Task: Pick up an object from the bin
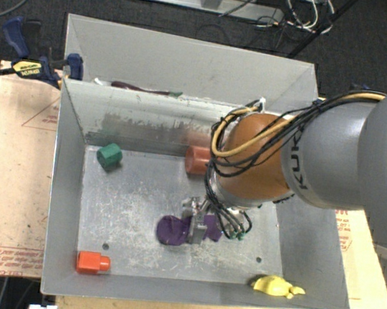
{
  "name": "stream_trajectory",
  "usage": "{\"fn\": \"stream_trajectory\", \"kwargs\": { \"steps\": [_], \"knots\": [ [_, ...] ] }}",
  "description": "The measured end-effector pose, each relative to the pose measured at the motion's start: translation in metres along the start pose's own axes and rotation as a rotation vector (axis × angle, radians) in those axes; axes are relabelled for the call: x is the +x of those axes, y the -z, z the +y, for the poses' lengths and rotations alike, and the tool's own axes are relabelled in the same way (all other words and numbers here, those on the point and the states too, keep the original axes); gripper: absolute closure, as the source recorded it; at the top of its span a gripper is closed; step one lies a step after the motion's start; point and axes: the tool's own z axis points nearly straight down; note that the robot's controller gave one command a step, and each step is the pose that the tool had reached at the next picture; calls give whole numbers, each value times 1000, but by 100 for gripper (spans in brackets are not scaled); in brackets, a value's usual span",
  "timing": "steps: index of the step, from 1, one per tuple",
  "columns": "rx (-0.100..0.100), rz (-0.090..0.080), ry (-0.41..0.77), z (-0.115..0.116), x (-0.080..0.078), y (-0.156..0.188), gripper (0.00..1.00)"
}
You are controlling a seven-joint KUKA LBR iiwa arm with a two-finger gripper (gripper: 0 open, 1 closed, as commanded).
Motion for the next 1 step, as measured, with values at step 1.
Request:
{"fn": "stream_trajectory", "kwargs": {
  "steps": [1],
  "knots": [
    [-1,-4,94,-11,-15,133,100]
  ]
}}
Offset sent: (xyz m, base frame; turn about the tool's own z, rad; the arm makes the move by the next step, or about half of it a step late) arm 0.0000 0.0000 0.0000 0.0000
